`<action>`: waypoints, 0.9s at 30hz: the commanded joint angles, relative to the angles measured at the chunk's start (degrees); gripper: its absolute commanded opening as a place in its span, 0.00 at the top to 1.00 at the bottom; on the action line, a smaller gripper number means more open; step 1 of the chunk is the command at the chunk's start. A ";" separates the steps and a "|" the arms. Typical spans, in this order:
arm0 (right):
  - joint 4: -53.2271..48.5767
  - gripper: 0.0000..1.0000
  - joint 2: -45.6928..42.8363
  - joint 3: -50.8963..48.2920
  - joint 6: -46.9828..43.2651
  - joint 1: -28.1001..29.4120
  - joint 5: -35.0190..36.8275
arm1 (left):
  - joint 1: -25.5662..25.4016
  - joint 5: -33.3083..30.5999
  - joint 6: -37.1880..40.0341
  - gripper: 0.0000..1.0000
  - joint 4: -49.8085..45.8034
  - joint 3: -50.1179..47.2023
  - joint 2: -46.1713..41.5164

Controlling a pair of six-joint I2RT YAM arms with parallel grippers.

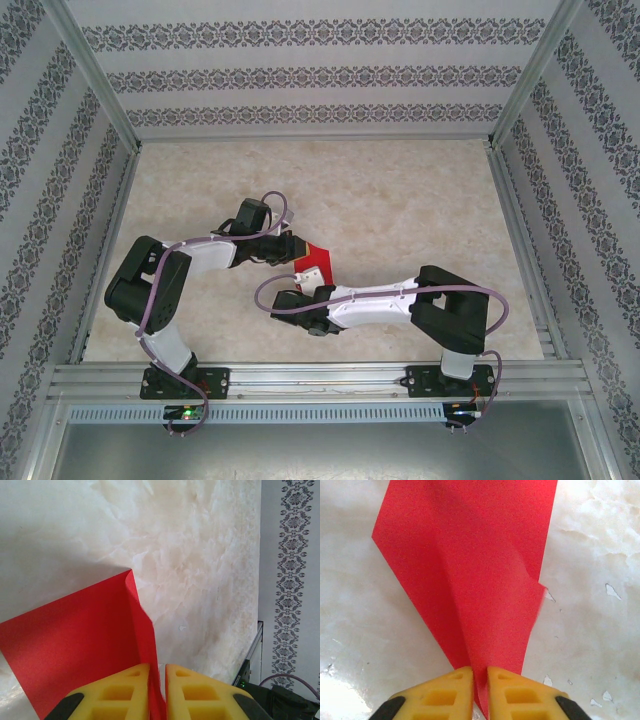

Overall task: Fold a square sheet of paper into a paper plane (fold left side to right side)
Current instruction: Fourth fold the wing at the center of the table.

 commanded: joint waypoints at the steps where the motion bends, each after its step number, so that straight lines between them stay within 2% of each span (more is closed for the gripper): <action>1: -2.02 0.90 1.18 1.39 0.33 0.46 1.76 | -0.49 0.61 -0.04 0.86 0.12 0.82 0.34; 8: -1.58 1.00 -0.60 0.45 -0.66 -0.16 1.19 | 0.23 -0.30 0.68 0.82 -0.12 0.08 -1.10; 13: 1.51 1.00 -3.67 -1.28 -4.07 -1.22 -1.59 | 3.12 -0.03 2.06 0.75 -1.80 -0.97 -3.70; 18: 9.06 1.00 -7.61 -5.34 -9.17 -4.00 -11.04 | 8.22 1.09 4.10 0.64 -4.28 -2.84 -7.86; 23: 19.27 1.00 -11.54 -11.26 -11.60 -7.55 -22.42 | 12.97 3.54 5.53 0.63 -5.55 -4.89 -10.46; 27: 27.07 1.00 -13.95 -16.06 -11.91 -10.82 -31.40 | 13.69 3.37 8.24 0.63 -8.78 -5.84 -12.20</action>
